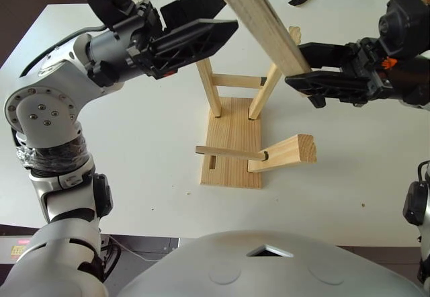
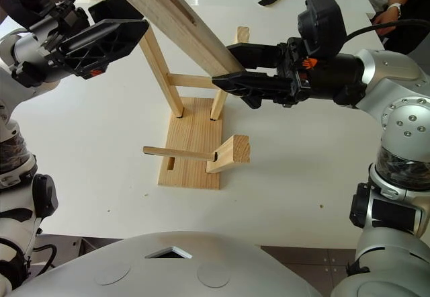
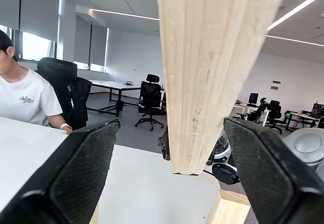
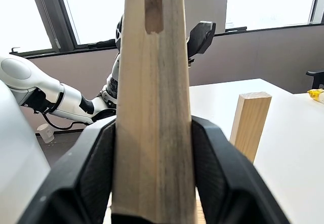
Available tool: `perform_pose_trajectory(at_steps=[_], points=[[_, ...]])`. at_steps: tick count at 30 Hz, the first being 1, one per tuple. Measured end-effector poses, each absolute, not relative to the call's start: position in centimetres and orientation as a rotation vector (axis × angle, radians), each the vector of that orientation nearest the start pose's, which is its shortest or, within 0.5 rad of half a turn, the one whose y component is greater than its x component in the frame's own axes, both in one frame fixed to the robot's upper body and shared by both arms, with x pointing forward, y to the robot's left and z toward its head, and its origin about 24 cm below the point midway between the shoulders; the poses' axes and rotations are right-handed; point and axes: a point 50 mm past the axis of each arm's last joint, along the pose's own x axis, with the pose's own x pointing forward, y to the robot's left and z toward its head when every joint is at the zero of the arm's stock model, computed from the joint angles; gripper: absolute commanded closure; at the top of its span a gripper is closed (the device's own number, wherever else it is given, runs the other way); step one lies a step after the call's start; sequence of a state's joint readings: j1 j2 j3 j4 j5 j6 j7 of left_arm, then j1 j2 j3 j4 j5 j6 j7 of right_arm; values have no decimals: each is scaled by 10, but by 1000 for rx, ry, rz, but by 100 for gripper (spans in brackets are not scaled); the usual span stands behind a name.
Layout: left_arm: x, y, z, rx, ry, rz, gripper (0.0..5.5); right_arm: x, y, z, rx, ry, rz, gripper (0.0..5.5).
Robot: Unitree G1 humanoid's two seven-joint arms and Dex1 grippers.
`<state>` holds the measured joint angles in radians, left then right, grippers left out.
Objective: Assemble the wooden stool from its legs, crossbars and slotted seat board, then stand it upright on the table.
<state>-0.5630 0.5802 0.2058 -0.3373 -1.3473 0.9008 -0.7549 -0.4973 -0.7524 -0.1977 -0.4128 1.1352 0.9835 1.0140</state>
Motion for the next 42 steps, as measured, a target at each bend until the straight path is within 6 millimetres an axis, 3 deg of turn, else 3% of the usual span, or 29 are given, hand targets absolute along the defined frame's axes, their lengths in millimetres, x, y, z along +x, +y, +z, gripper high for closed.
perform_pose_trajectory(at_steps=[13, 26, 37, 42], points=[[232, 130, 258, -386, -164, -1599, 169, 230, -166, 229, 128, 152, 1572, 345], [233, 128, 256, -351, -157, -1581, 169, 229, -165, 227, 121, 179, 1603, 345], [229, 127, 249, -329, -132, -1599, 338, 227, -165, 228, 89, 182, 1604, 345], [230, 128, 248, -326, -125, -1591, 339, 227, -165, 227, 75, 181, 1596, 345]])
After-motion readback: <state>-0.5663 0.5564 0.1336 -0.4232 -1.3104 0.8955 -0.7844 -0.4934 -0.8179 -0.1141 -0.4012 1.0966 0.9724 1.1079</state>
